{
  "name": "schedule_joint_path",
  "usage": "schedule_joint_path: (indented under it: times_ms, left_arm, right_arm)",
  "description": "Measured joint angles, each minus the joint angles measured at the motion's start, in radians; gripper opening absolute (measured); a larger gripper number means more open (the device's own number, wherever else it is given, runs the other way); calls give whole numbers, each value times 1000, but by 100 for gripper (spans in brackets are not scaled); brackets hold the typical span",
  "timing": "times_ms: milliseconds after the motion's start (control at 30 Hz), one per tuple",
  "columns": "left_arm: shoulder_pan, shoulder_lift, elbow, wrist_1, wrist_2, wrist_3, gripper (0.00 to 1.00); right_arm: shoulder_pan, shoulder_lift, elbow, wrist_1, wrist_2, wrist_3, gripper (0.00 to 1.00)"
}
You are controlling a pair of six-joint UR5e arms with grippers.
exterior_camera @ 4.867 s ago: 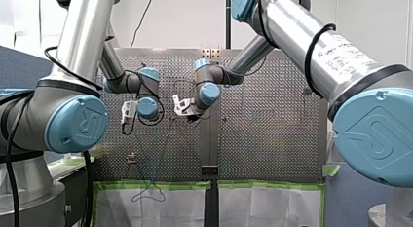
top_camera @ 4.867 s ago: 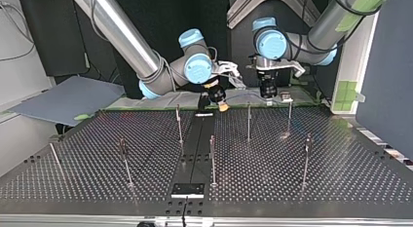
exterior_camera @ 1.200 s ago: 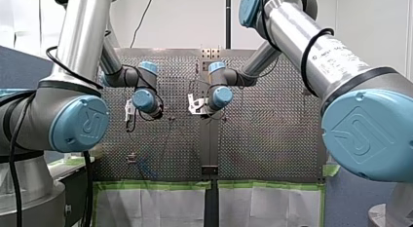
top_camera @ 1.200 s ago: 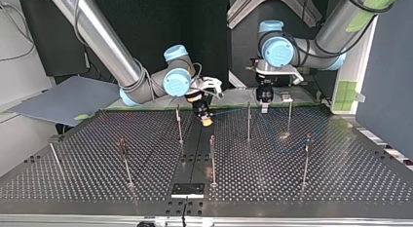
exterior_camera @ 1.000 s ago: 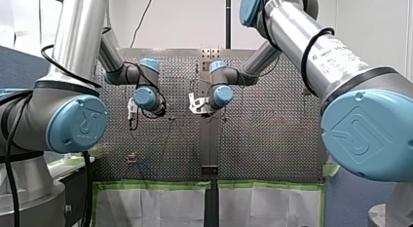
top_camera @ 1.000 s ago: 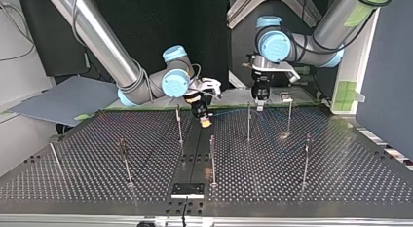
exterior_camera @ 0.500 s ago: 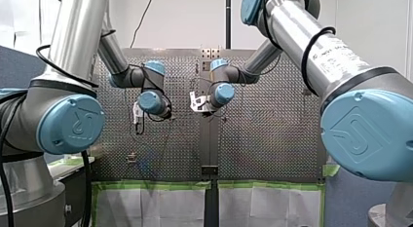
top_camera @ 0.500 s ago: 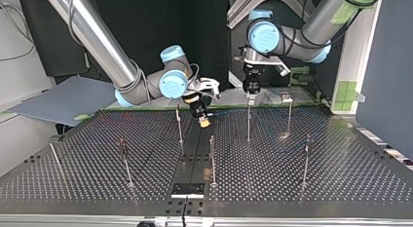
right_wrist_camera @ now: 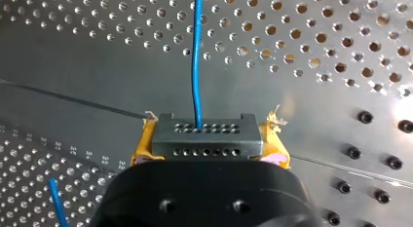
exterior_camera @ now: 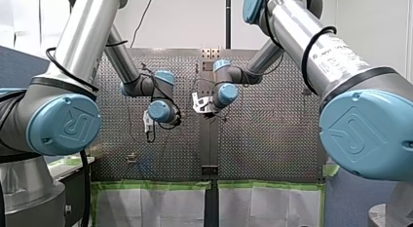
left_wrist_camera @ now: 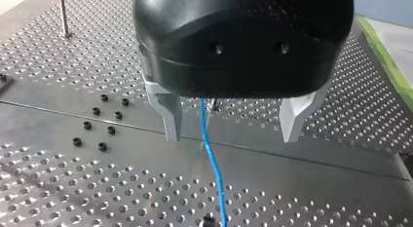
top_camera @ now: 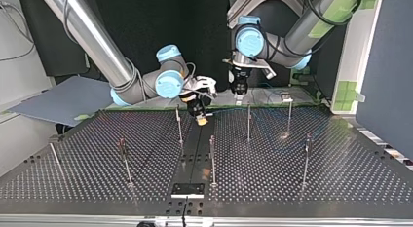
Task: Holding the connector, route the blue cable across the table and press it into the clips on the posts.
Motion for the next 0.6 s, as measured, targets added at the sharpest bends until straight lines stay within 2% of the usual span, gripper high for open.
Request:
schedule_joint_path:
  times_ms: [367,600]
  left_arm:
    - [-11,-13,31,14,-20,-35,100]
    - [-17,-62,83,14,-20,-57,100]
  right_arm:
    - [-12,-16,7,0,-25,2,0]
    - [-15,-17,11,-1,-41,2,0]
